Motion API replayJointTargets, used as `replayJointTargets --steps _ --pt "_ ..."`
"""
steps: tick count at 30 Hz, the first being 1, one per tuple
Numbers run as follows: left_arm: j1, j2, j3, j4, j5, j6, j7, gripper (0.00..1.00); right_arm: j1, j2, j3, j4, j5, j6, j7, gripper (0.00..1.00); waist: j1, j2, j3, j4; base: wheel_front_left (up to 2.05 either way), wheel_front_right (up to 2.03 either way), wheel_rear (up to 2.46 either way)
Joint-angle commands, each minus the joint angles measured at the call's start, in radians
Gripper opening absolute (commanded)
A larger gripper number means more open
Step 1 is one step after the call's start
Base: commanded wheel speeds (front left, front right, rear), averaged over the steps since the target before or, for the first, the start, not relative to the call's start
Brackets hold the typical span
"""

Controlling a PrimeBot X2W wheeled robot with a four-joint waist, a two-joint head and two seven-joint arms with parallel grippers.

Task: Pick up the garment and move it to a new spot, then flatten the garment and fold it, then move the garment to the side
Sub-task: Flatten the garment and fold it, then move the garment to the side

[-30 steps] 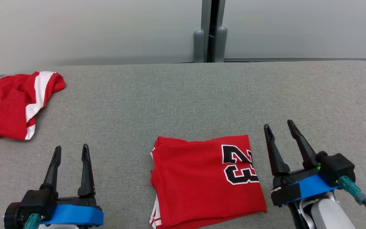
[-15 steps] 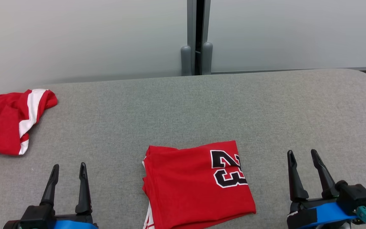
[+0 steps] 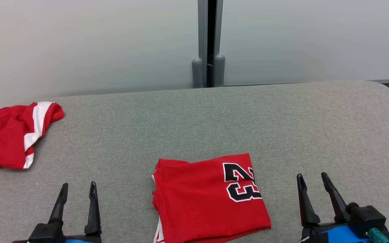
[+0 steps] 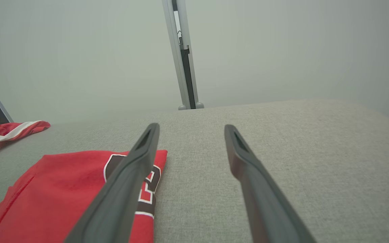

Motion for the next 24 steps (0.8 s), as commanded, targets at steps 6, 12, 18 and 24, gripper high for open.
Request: replayJointTargets --steps 6,12,18,24 --pt "0.002 0.003 0.002 0.01 0.002 0.006 -0.004 1.0 0.01 0.005 0.006 0.009 -0.005 0.0 -0.001 1.0 0.0001 0.0 -0.004 0.003 0.0 0.0 0.0" --pt "-0.003 0.003 0.003 0.01 0.004 0.006 -0.004 1.0 -0.013 0.005 0.02 0.026 -0.007 0.0 -0.001 1.0 0.0001 0.0 -0.003 0.007 0.0 0.0 0.0" --pt "-0.019 0.003 -0.003 0.008 0.005 0.004 -0.004 1.0 -0.109 -0.021 0.106 0.096 -0.015 0.0 0.0 1.0 0.0001 0.0 0.011 0.013 0.0 0.0 0.0" --pt "-0.05 0.003 -0.018 0.007 -0.001 0.002 -0.004 1.0 -0.23 -0.035 0.171 0.231 -0.009 0.0 0.039 1.0 0.0001 0.0 0.046 0.04 0.0 0.0 0.0"
